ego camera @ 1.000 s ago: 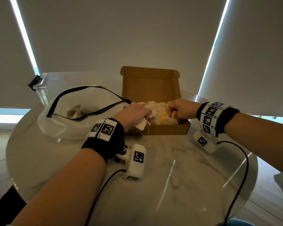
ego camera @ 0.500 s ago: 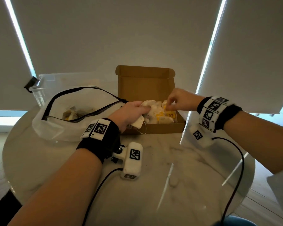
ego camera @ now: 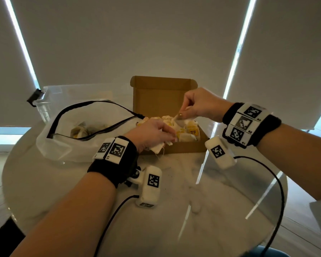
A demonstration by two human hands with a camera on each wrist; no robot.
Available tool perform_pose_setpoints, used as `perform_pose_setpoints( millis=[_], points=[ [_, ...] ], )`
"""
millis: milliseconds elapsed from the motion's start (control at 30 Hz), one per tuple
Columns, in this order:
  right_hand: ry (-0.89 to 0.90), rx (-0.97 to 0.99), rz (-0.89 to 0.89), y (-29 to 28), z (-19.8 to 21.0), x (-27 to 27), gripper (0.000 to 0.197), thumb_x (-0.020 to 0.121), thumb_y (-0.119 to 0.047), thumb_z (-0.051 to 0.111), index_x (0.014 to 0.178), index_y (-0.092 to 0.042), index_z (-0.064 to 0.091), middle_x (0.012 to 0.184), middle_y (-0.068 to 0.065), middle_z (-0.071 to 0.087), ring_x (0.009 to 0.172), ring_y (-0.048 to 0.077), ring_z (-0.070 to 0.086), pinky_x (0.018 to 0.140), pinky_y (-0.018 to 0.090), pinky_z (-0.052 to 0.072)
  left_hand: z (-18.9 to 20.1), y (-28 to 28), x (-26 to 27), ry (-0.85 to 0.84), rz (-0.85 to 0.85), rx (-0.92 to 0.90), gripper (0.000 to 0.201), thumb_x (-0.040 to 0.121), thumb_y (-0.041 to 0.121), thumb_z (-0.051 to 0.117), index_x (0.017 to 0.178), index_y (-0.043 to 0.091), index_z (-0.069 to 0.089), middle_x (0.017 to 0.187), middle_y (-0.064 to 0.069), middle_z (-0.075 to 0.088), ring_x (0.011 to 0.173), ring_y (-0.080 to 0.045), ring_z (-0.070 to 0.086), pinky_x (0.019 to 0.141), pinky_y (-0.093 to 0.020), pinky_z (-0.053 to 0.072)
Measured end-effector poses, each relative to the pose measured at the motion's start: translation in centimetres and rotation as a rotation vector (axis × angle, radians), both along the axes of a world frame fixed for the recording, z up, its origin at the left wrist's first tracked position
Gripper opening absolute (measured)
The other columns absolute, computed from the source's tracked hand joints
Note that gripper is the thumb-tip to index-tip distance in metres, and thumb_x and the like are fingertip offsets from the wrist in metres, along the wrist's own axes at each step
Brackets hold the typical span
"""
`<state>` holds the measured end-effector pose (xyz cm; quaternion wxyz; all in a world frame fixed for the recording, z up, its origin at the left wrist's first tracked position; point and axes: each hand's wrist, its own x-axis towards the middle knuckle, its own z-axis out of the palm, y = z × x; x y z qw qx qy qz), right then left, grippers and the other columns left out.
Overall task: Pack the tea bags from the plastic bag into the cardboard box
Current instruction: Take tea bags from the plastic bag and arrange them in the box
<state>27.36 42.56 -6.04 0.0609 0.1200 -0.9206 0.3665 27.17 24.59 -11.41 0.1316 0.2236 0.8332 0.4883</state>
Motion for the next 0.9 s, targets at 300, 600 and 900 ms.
perform_pose_setpoints(
  millis=[300,600,900],
  points=[
    [-0.089,0.492,-0.022,2.7,-1.3,-1.0,0.021,0.071,-0.008,0.079,0.082,-0.015,0.063,0.078,-0.006,0.058,0.071,0.007,0.053,0.059,0.014,0.041,0.1,0.1,0.1,0.072,0.006,-0.126,0.019,0.089,0.019,0.063,0.107,0.017,0.068,0.086,0.015,0.052,0.076,-0.002,0.051,0.058,-0.016,0.04],
    [-0.113,0.739,0.018,1.9,-4.4,-2.3,0.028,0.081,0.006,0.056,0.074,-0.021,0.053,0.075,-0.009,0.047,0.074,0.009,0.045,0.059,0.013,0.033,-0.1,0.1,-0.2,0.055,-0.005,-0.119,0.01,0.088,0.019,0.064,0.097,0.022,0.068,0.09,0.012,0.053,0.078,-0.004,0.052,0.063,-0.019,0.043],
    [-0.002,0.876,-0.082,3.4,-4.1,-2.8,0.007,0.078,-0.021,0.074,0.084,-0.017,0.071,0.098,-0.003,0.043,0.094,0.017,0.049,0.082,0.027,0.045,-0.2,0.0,-0.4,-0.051,0.032,0.048,0.024,0.095,0.041,0.049,0.098,0.022,0.063,0.099,-0.004,0.07,0.061,-0.01,0.055,0.056,-0.023,0.045]
  ],
)
